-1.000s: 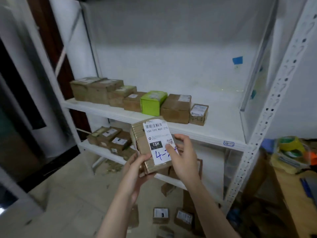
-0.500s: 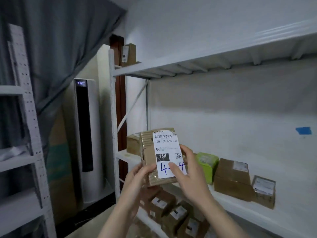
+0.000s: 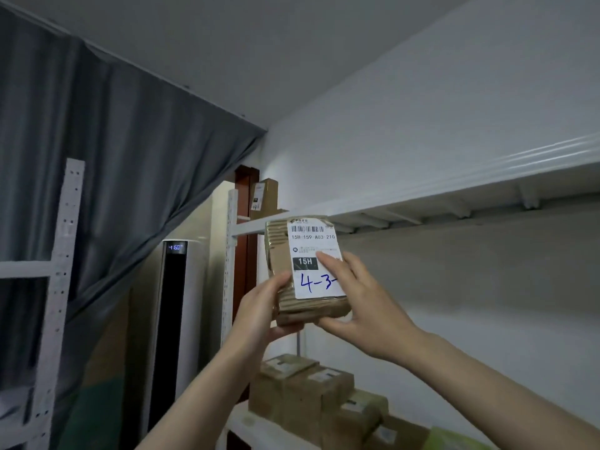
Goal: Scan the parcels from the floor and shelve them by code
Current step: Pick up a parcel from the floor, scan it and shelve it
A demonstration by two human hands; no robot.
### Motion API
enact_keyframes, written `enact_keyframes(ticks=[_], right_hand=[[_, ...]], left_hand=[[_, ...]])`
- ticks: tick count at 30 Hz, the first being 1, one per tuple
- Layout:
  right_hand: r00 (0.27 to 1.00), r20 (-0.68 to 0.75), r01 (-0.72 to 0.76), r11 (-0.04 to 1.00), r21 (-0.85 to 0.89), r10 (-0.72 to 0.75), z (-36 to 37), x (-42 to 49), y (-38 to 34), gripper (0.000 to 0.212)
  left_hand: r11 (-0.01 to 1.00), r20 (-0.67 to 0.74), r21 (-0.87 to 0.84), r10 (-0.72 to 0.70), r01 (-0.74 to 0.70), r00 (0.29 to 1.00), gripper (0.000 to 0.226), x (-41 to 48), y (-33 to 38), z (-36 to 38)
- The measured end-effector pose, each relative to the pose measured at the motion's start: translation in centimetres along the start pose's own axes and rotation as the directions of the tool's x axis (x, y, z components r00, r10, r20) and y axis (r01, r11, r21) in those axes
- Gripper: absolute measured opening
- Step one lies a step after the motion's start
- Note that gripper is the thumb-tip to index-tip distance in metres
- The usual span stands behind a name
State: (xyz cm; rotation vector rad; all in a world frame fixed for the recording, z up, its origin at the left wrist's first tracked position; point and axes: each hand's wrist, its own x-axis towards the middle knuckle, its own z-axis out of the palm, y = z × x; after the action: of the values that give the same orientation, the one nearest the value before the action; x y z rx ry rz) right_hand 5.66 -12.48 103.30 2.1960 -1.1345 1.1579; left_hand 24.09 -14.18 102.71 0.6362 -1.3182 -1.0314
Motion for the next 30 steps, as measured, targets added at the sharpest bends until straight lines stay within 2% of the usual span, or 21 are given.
enact_keyframes(ticks=[7, 14, 23, 26, 30], right_hand=[[0.995, -0.031, 0.095, 0.995, 0.012, -0.095, 2.3, 7.5, 3.7, 0.093], [0.992, -0.067, 0.096, 0.990, -0.106, -0.104, 4.5, 15.1, 5.4, 0.092], [0.997, -0.082, -0.023, 0.959, -0.282, 0.000, 9.4, 25.4, 8.2, 0.086], [0.993, -0.120, -0.043, 0.936, -0.349, 0.001, 10.2, 29.3, 9.1, 0.080], [0.985, -0.169, -0.082, 0.917, -0.389, 0.016, 11.3, 33.9, 10.1, 0.074]], left_hand=[[0.992, -0.081, 0.006, 0.126, -0.126, 0.989, 0.030, 7.1, 0.0, 0.1], [0.978, -0.072, -0.013, 0.205, -0.207, 0.976, 0.029, 15.3, 1.2, -1.4], [0.983, 0.116, -0.042, 0.180, -0.176, 0.977, 0.034, 28.7, 1.7, -5.1], [0.974, 0.213, -0.013, 0.222, -0.225, 0.951, 0.029, 33.3, 2.3, -5.9], [0.959, 0.256, -0.050, 0.281, -0.278, 0.925, 0.049, 39.0, 2.9, -6.6]])
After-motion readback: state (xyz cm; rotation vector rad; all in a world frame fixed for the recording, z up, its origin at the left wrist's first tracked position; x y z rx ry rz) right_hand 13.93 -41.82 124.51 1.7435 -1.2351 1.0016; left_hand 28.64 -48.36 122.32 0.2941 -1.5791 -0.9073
